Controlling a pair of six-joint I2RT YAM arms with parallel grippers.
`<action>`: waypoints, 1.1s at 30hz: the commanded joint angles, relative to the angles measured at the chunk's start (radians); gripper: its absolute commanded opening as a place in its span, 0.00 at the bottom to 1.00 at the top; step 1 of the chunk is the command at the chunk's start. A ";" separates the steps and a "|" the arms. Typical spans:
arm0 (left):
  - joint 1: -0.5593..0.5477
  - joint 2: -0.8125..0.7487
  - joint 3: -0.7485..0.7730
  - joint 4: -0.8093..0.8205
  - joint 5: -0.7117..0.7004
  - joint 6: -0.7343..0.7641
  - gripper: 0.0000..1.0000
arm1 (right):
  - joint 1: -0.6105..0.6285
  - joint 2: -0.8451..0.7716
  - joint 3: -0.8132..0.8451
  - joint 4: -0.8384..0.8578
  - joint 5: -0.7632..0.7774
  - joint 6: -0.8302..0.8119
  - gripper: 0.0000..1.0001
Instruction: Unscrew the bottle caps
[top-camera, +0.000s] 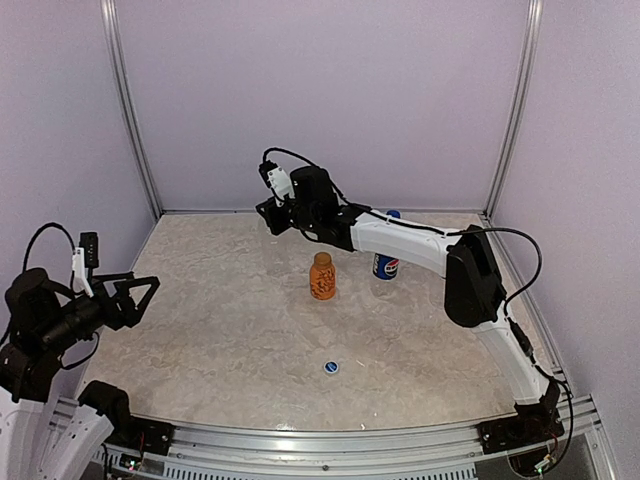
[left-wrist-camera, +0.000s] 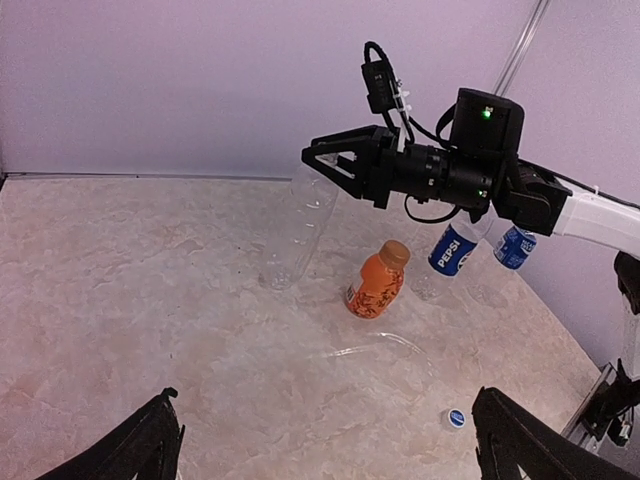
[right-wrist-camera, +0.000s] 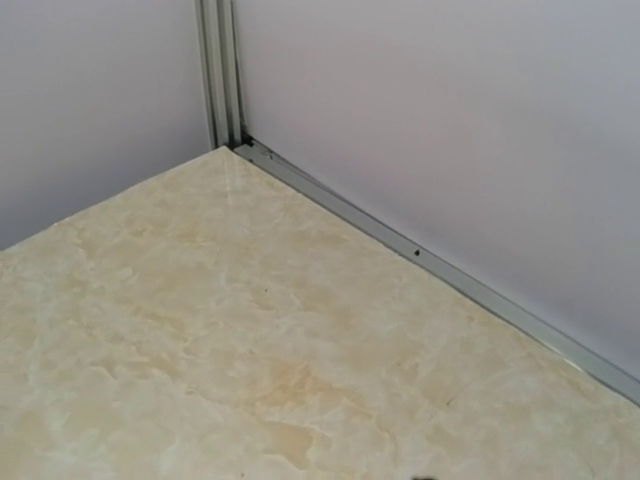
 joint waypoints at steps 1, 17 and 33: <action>0.007 -0.003 -0.009 0.025 0.025 0.002 0.99 | 0.003 0.019 -0.032 0.019 -0.004 0.007 0.00; 0.007 0.018 0.002 0.033 0.052 0.012 0.99 | -0.004 -0.039 -0.095 0.011 -0.006 -0.009 0.69; 0.009 0.024 -0.034 0.058 0.021 -0.021 0.99 | 0.010 -0.289 -0.145 -0.312 0.104 0.048 0.99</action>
